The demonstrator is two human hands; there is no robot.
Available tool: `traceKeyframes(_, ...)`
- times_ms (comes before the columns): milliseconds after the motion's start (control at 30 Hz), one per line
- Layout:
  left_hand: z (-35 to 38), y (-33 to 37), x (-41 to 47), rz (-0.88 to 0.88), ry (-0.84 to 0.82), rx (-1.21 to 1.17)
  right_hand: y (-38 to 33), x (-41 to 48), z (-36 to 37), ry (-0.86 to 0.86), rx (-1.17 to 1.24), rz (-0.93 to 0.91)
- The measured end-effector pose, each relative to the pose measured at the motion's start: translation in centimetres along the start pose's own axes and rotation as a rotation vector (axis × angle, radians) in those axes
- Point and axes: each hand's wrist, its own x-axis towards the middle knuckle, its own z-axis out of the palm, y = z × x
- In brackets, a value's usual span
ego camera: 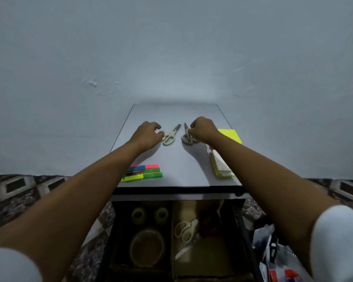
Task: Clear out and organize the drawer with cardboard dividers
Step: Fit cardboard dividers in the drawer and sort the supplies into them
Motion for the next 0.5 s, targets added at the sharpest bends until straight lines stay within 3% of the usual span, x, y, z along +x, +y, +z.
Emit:
traceKeyframes(333, 2.9, -0.6, 5.6, -0.093, -0.235, 0.239, 1.2, 4.9, 3.4, -0.078, -0.314, 0.022)
traceKeyframes(500, 3.1, -0.8, 6.1, -0.089, -0.173, 0.228, 1.3, 6.0, 3.6, -0.068, -0.365, 0.009)
